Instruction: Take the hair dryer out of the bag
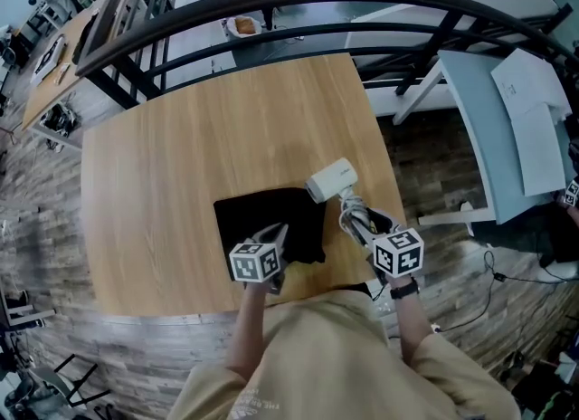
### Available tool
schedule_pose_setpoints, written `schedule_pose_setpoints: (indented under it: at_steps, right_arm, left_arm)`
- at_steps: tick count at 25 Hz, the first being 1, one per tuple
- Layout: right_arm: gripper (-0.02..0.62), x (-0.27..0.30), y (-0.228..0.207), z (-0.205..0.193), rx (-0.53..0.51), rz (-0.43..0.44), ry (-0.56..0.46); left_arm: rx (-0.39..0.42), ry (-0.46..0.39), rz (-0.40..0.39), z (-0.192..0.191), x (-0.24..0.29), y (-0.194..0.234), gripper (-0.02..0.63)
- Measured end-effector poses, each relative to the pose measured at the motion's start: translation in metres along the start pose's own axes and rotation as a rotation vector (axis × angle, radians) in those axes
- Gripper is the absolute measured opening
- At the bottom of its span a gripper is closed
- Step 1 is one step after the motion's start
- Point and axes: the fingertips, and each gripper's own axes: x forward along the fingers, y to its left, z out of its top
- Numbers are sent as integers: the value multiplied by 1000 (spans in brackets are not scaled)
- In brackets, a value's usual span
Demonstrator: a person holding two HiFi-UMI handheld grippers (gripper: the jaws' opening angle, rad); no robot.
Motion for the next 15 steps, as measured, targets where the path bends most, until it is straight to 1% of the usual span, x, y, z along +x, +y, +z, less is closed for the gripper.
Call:
schedule_pose_setpoints:
  at_steps: [3, 6, 10, 15]
  right_arm:
    - [173, 16, -12, 10, 15, -84, -47]
    - [173, 38, -23, 19, 49, -140, -89]
    - [173, 73, -30, 28, 58, -168, -111]
    - [173, 114, -42, 41, 62, -194, -129]
  left_arm:
    - [6, 9, -5, -2, 4, -3, 18]
    - [12, 20, -14, -3, 10, -8, 18]
    - [19, 35, -23, -3, 17, -14, 18]
    - [11, 57, -19, -5, 23, -8, 18]
